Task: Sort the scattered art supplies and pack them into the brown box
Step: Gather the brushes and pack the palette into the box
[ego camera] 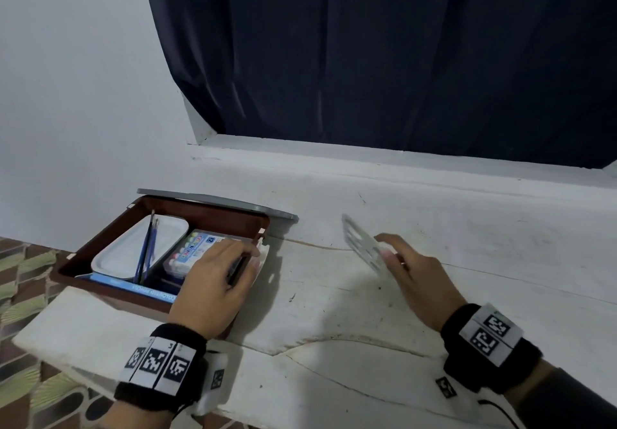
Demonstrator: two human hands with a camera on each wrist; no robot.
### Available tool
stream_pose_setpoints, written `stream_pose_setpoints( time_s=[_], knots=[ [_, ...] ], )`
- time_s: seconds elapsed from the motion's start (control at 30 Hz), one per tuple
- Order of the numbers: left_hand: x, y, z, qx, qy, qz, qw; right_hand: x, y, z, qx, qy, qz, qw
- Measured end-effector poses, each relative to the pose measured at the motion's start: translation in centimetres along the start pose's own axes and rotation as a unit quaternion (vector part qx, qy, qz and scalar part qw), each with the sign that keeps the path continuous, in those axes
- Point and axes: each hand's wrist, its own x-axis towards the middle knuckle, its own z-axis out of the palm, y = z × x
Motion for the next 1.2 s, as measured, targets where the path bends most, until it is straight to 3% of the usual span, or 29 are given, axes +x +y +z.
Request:
stream_pose_setpoints(
  time_s=[0.1, 0.17, 0.3, 0.4, 0.5, 0.67, 0.73, 0.83, 1.03, 1.1, 1.2],
  knots=[
    [-0.1, 0.0, 0.0, -0.004, -0.002, 0.002, 1.0, 0.8, 0.6, -0.6, 0.089, 0.054, 0.053, 0.993],
    [-0.1, -0.2, 0.0, -0.007, 0.0, 0.0, 1.0, 0.8, 1.1, -0.5, 0.154, 0.048, 0.109, 0.981],
    [-0.2, -0.2, 0.0, -0.012, 0.006, -0.01, 1.0, -0.4, 1.5, 1.1, 0.302, 0.02, 0.206, 0.93],
    [-0.2, 0.1, -0.1, -0.032, 0.024, -0.009, 0.999, -1.0, -0.4, 1.5, 0.406, 0.045, 0.205, 0.889],
    [-0.2, 0.6, -0.4, -0.047, 0.032, -0.012, 0.998, -0.7, -3.0, 1.1, 0.434, 0.05, 0.157, 0.886],
    [-0.2, 1.1, -0.5, -0.074, 0.036, -0.027, 0.996, 0.7, -7.5, 0.5, 0.263, 0.113, 0.02, 0.958],
    [-0.2, 1.2, -0.7, -0.099, 0.041, -0.031, 0.994, 1.2, -9.4, 0.5, 0.211, 0.133, -0.031, 0.968],
    [-0.3, 1.2, -1.4, -0.212, 0.059, -0.064, 0.973, 2.1, -12.8, 1.0, 0.183, 0.138, -0.098, 0.968],
    [-0.4, -1.6, -6.2, -0.455, 0.091, -0.148, 0.874, 4.8, -19.6, 3.2, 0.097, 0.113, -0.208, 0.967],
    [-0.3, -3.8, -8.9, -0.467, 0.108, -0.131, 0.868, 6.0, -21.8, 4.6, 0.036, 0.102, -0.247, 0.963],
    [0.2, -8.6, -12.9, -0.437, 0.132, -0.105, 0.883, 7.9, -24.5, 7.6, -0.038, 0.069, -0.29, 0.954]
  ],
)
